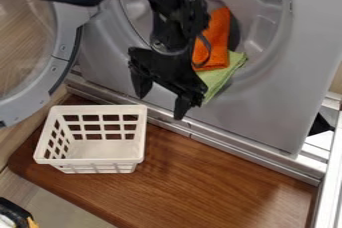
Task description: Push the basket to the middle of the table
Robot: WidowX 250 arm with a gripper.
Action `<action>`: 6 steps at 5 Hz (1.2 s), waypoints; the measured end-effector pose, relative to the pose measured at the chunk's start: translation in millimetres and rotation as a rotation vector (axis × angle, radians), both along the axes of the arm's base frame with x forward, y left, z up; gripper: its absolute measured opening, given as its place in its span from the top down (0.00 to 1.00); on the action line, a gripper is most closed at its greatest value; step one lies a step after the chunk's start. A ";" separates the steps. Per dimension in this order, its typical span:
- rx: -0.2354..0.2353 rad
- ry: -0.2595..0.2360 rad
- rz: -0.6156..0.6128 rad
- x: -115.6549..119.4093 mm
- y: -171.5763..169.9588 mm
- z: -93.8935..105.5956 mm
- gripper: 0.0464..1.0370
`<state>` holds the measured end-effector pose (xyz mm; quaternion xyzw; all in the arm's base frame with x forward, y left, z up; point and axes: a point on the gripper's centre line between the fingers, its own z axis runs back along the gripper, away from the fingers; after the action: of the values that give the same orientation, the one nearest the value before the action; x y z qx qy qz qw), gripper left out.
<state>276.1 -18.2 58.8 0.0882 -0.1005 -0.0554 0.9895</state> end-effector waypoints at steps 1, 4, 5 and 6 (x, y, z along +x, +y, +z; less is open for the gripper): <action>0.026 0.038 0.053 -2.1 3.0 -23.2 0.04; 0.005 0.129 0.188 -9.9 15.6 -70.7 0.04; 0.031 0.127 0.227 -6.8 21.5 -77.9 0.04; 0.045 0.137 0.267 -7.4 27.7 -89.6 0.04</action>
<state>268.8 9.5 -30.8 0.1188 -0.0188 0.0684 0.9904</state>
